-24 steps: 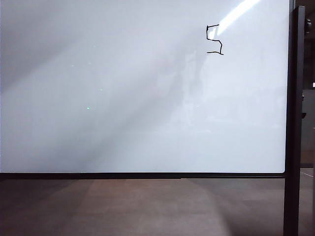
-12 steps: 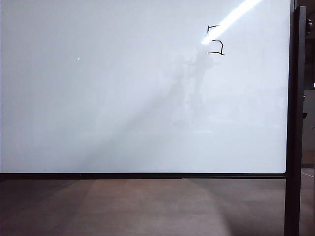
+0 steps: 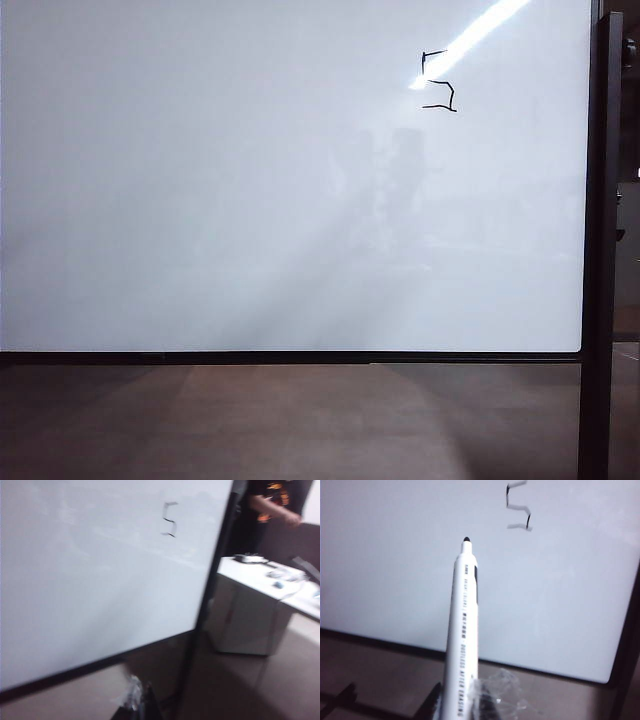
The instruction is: Reach to the right to find the marker pen, pick it up, and write the number 5 on the whiteboard.
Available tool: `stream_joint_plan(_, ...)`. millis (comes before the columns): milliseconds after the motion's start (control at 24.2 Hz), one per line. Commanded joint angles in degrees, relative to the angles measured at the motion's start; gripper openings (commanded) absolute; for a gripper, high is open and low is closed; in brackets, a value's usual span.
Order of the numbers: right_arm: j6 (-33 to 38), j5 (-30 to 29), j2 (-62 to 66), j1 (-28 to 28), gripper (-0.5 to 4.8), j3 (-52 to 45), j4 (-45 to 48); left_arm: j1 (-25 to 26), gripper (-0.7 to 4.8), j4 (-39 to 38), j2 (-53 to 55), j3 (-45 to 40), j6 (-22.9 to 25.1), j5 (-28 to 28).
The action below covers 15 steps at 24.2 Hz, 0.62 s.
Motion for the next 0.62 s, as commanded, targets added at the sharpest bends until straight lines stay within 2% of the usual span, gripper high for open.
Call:
stream_joint_plan(41,1.9,-0.5,-0.2,0.1,-0.06,-4.2,1.0,0.0,-0.05,10.1,-0.1,-9.7,-9.2,1.0)
stream_joint_plan(165,1.9,-0.4,-0.6,0.1,-0.06,-7.2,1.2,0.0,-0.05,13.6,-0.1,-18.4,-10.2,0.9)
stream_joint_plan(248,1.8,-0.4,-0.8,0.1,-0.06,-8.0,1.7,0.0,-0.05,13.6,-0.1,-20.9,-6.8,0.5)
stream_joint_plan(413,1.7,1.3,-0.9,0.1,-0.06,-10.4,1.8,0.0,-0.05,13.0,-0.1,-22.7,-3.3,0.3)
stream_joint_plan(620,1.7,1.5,-0.9,0.1,-0.06,-14.6,2.8,0.0,-0.05,12.1,-0.1,-22.7,-3.8,0.9)
